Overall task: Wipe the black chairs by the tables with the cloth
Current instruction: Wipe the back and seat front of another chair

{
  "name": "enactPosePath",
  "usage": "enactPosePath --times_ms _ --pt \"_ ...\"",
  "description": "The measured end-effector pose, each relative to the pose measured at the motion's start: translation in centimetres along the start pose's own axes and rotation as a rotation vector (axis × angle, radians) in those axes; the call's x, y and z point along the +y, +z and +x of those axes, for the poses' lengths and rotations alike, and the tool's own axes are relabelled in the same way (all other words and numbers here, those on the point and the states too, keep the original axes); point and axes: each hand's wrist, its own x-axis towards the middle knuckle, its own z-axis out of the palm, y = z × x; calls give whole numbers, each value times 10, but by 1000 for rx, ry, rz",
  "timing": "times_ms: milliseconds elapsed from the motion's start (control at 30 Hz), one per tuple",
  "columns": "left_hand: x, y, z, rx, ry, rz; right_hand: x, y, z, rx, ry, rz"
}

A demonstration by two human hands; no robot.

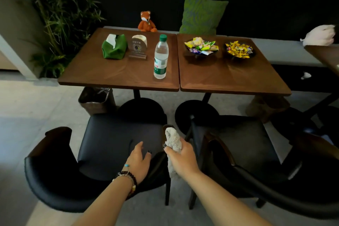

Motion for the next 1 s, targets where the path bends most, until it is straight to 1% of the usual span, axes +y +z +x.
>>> enactPosePath --times_ms 100,167,233,300,367,467,533,600,700,800,867,900,933,1000 --pt "-13 8 24 7 -27 -64 14 28 22 -73 -87 -273" --pt "-24 12 38 11 -52 -97 22 41 36 -86 -135 -420" --pt "-33 14 53 25 -98 -131 23 47 53 -110 -128 -562" --pt "-41 13 67 18 -127 -143 17 49 69 -173 -93 -725" --pt "-49 14 78 -41 -137 -100 8 53 87 -188 -93 -897" --pt "-60 12 84 -178 -152 7 -6 65 112 -200 -67 -1200" --pt "-70 2 88 -250 -95 77 -12 79 132 -204 -35 -1401" --pt "-82 -16 94 -308 -29 155 -16 94 151 -229 5 -1550" --pt "-102 -44 111 -340 -1 216 -12 119 173 -330 6 -1742" --pt "-111 -57 122 -315 -44 146 -1 140 177 -473 -24 -1952" --pt "-108 -53 123 -296 -31 127 9 144 169 -567 -76 -2057" --pt "-105 -48 122 -293 1 137 12 141 165 -582 -119 -2078" --pt "-102 -44 121 -295 39 148 12 137 164 -562 -150 -2067" --pt "-96 -39 119 -326 87 152 5 128 168 -437 -122 -1949"
